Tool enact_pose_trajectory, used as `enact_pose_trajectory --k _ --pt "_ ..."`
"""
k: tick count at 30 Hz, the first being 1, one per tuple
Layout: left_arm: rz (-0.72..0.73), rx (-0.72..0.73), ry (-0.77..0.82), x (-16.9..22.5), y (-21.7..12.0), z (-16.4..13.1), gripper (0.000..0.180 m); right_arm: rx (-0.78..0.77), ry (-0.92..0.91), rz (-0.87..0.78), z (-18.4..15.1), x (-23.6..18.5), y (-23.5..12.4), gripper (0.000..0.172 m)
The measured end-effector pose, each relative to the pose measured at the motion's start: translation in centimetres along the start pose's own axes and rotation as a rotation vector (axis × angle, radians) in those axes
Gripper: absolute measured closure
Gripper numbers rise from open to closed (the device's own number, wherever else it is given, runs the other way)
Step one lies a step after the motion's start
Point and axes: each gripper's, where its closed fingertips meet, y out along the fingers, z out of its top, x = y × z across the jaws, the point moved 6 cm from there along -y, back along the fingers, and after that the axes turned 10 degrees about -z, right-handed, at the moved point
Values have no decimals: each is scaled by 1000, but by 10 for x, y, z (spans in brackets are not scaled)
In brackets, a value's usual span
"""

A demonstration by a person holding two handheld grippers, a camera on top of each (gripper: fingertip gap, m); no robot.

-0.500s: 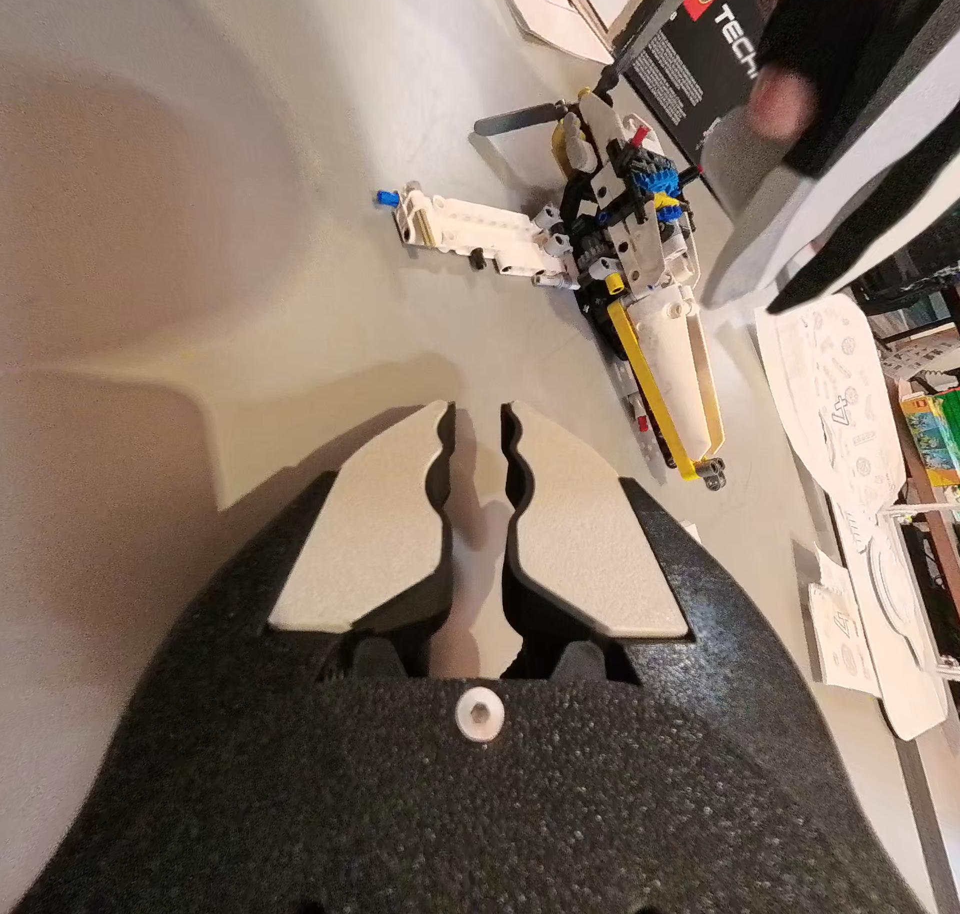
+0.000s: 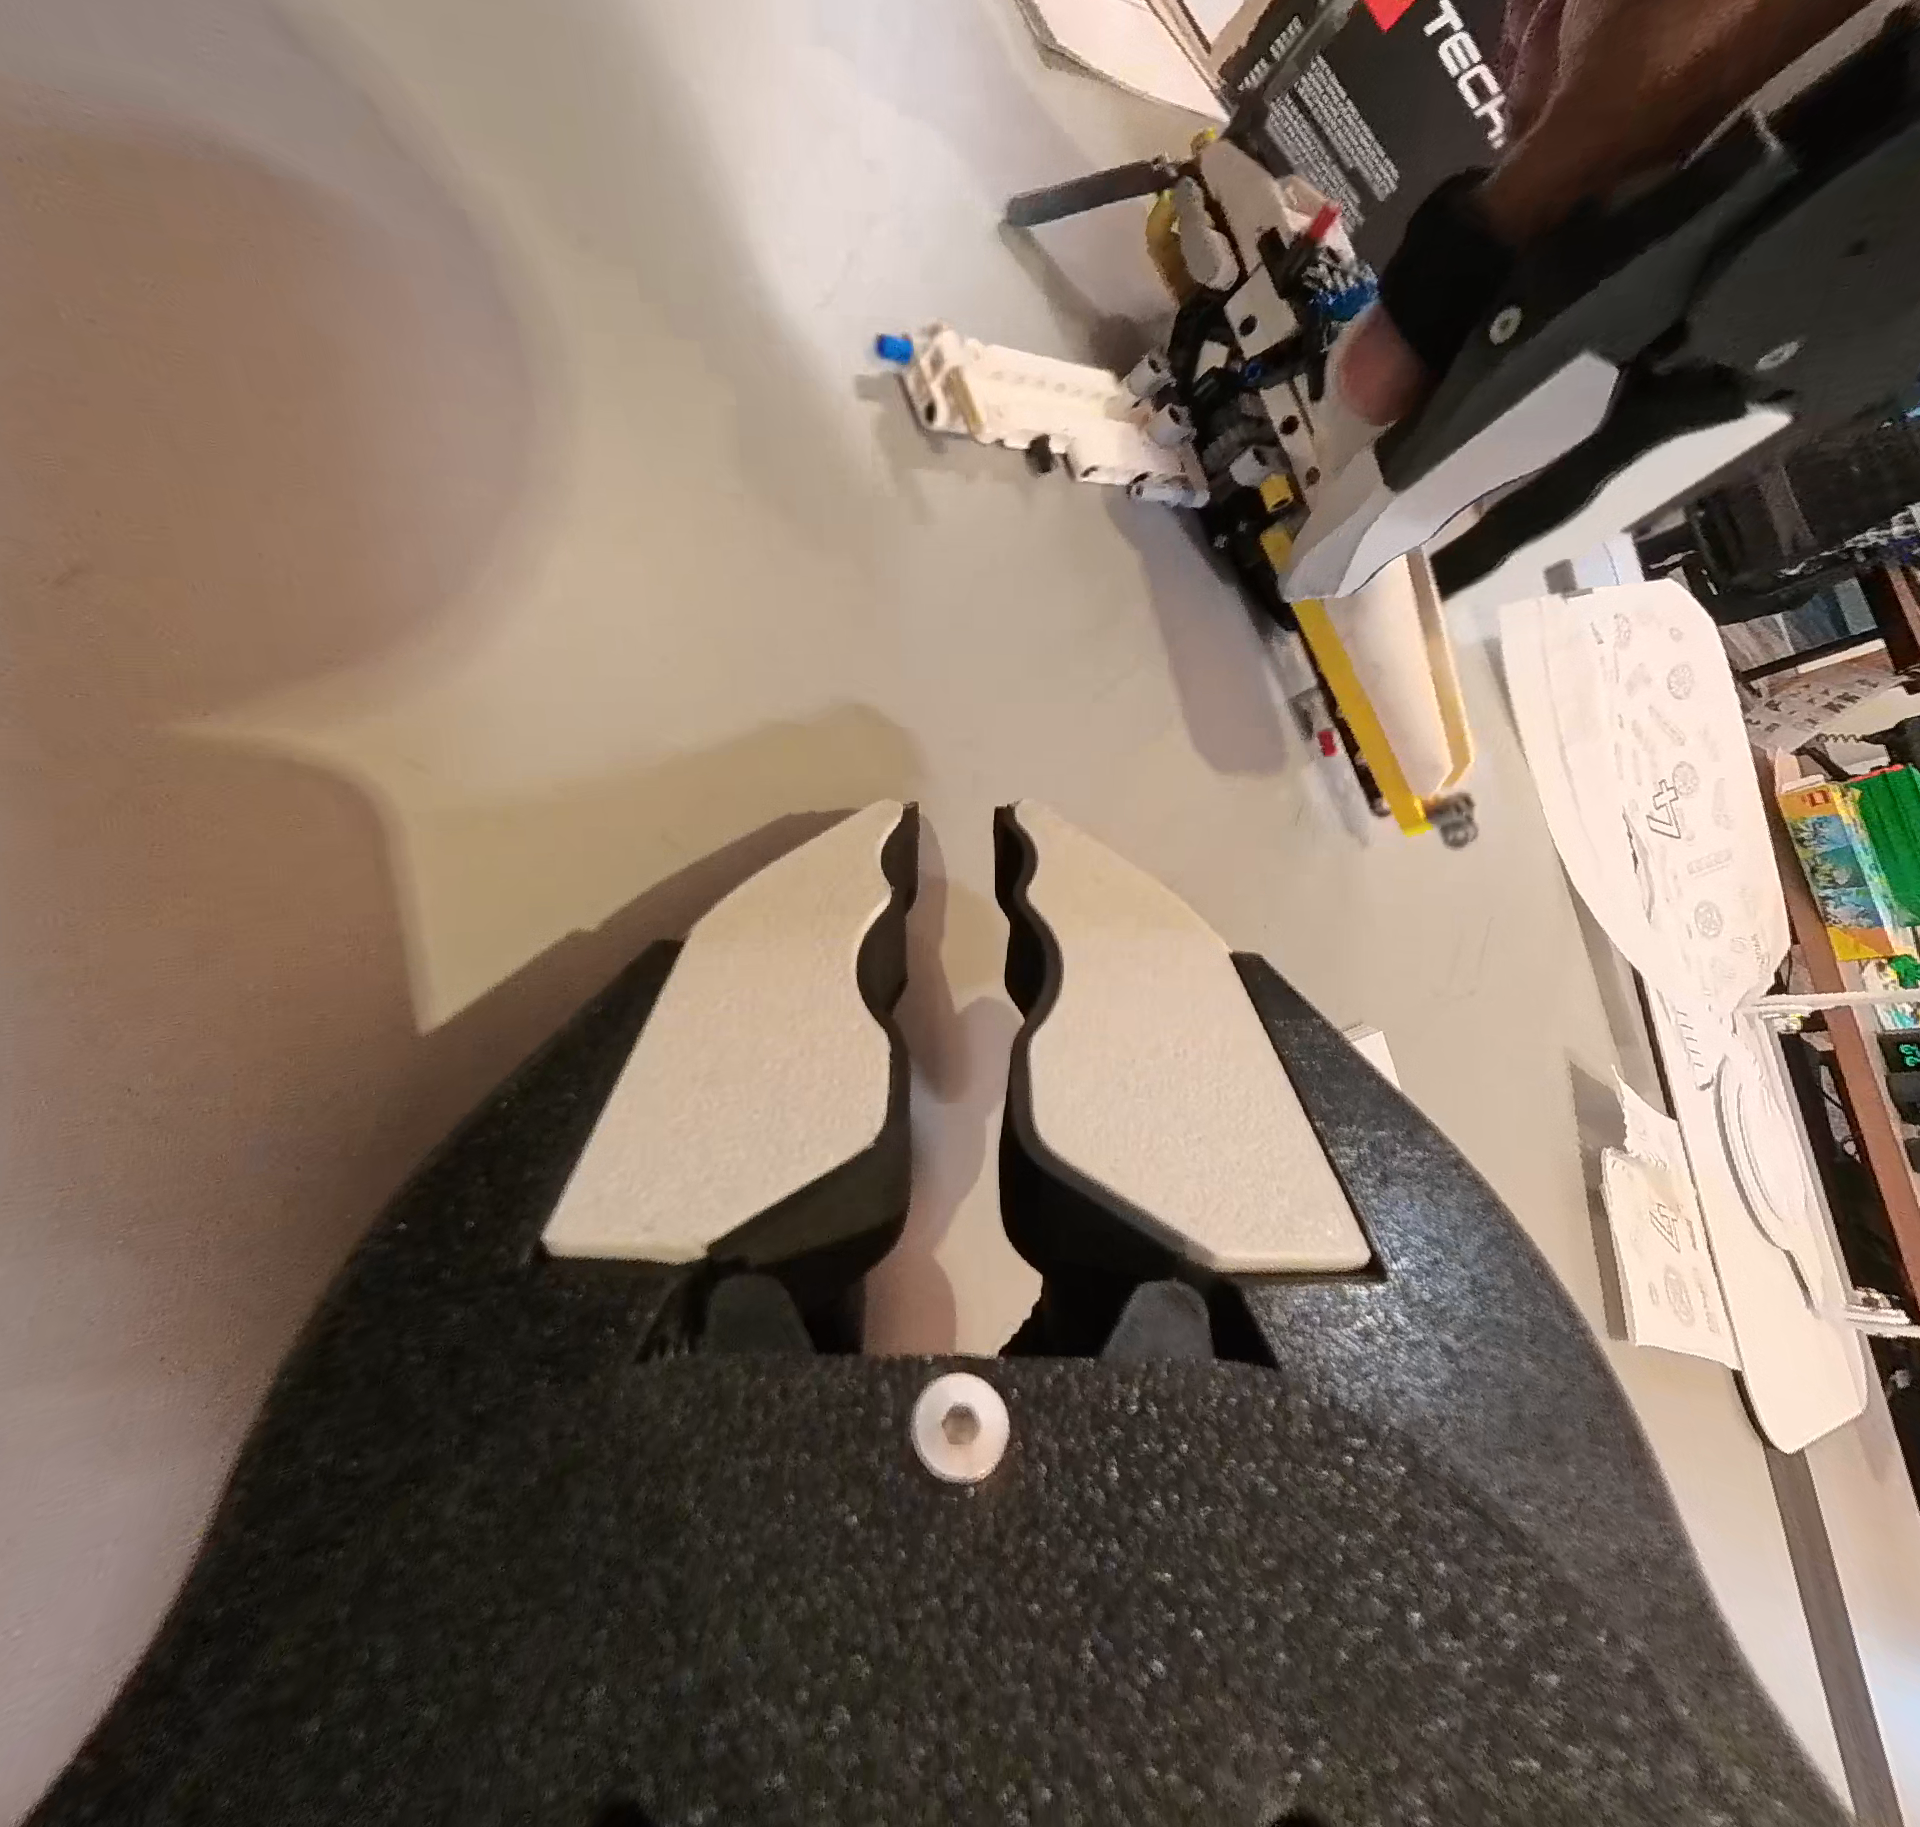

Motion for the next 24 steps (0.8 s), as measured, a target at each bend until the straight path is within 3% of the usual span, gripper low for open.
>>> enact_pose_trajectory --k 8,13,20,24 --pt "72 131 -335 -34 3 -11 141 -18 22 -7 -1 2 2 157" --pt "155 283 -357 -35 -17 -9 119 -27 34 -8 -1 3 3 157" --pt "265 518 -120 14 -55 -24 109 -31 39 -7 -1 3 3 157" --pt "263 392 166 51 -40 -54 110 -30 44 1 0 3 4 157"
